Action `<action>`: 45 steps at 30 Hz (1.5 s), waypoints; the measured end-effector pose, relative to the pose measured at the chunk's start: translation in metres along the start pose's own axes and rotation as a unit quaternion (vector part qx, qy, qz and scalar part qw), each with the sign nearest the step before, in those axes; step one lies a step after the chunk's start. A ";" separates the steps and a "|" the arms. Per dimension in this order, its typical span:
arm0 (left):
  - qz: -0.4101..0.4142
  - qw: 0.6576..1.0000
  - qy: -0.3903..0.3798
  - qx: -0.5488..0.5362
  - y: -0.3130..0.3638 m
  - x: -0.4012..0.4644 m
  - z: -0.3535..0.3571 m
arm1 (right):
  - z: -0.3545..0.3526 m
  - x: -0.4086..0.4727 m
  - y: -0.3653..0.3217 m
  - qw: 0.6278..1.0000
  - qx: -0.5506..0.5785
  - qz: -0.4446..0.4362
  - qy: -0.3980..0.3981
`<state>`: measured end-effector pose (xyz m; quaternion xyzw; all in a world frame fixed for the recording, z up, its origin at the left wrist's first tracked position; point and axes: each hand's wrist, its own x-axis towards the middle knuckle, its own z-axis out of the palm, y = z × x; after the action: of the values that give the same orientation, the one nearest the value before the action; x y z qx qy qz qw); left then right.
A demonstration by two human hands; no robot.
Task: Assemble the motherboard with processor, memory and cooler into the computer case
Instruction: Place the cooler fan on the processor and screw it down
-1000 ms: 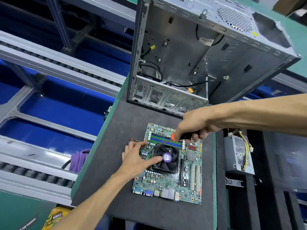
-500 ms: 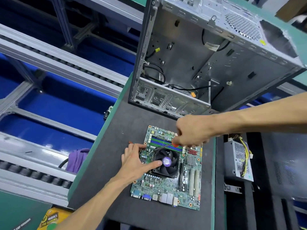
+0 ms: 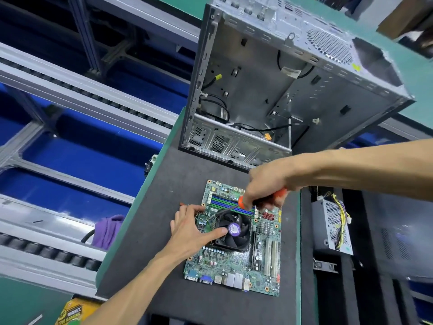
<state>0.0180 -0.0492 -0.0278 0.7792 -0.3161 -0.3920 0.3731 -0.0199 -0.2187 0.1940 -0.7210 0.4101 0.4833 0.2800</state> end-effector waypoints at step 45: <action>0.318 0.907 -0.056 0.268 0.054 0.009 0.031 | 0.104 -0.035 0.149 0.922 -0.059 -0.098 0.370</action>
<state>-0.0143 -0.0945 0.0010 0.6846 -0.6612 -0.1958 0.2365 -0.2040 -0.1994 0.1865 -0.9003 0.3827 0.1751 0.1115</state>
